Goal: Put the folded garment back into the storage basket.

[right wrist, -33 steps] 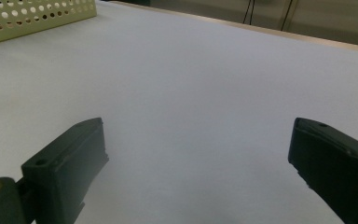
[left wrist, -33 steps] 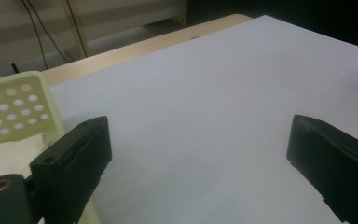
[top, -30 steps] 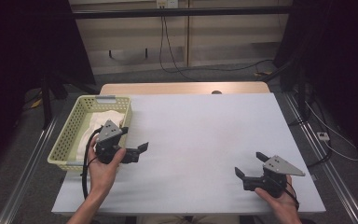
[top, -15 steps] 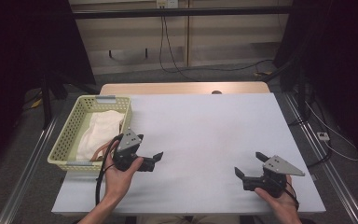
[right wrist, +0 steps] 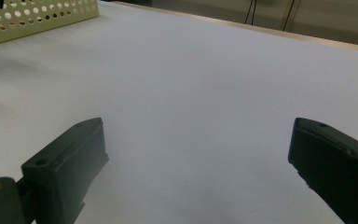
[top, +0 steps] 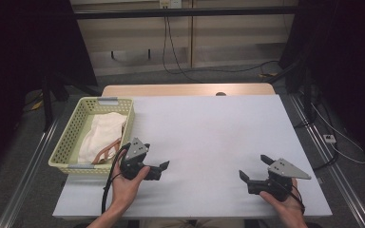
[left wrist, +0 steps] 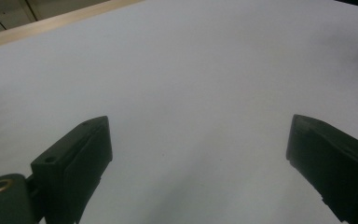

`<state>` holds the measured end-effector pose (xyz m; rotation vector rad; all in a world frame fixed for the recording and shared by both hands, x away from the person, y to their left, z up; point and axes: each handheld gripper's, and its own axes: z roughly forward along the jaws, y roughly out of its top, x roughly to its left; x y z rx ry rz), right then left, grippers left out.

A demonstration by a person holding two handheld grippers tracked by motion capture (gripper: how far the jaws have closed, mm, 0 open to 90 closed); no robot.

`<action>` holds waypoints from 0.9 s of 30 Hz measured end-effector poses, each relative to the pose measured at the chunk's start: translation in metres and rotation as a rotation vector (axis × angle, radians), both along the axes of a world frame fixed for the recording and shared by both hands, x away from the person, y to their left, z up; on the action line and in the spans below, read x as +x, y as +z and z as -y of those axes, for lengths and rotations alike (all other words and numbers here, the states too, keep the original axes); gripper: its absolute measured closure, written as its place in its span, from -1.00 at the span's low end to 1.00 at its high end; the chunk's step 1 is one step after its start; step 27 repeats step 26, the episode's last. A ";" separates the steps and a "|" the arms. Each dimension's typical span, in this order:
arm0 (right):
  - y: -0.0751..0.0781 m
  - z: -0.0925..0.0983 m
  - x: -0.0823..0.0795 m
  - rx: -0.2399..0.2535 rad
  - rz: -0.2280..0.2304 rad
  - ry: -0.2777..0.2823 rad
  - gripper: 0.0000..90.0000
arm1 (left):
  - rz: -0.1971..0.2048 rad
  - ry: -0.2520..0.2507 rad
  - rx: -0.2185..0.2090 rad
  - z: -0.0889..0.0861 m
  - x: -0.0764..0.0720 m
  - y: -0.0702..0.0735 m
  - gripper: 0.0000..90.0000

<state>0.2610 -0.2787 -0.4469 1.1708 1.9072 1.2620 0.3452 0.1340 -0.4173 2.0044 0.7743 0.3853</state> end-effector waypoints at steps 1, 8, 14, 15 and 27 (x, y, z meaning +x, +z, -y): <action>0.000 0.000 0.000 0.000 -0.001 -0.001 -0.91 | -0.003 0.003 0.002 0.000 0.000 -0.002 -0.85; 0.000 0.000 0.000 0.002 -0.001 -0.002 -0.91 | -0.004 0.010 -0.002 -0.003 -0.005 -0.011 -0.85; 0.001 0.001 -0.001 0.004 0.005 -0.002 -0.91 | 0.031 0.021 0.018 -0.007 -0.015 -0.017 -0.85; 0.001 0.001 -0.002 0.005 0.007 -0.003 -0.91 | 0.033 0.035 0.012 -0.009 -0.016 -0.018 -0.85; 0.003 0.004 -0.004 0.021 0.011 0.004 -0.91 | 0.010 0.054 -0.006 -0.014 -0.014 -0.022 -0.85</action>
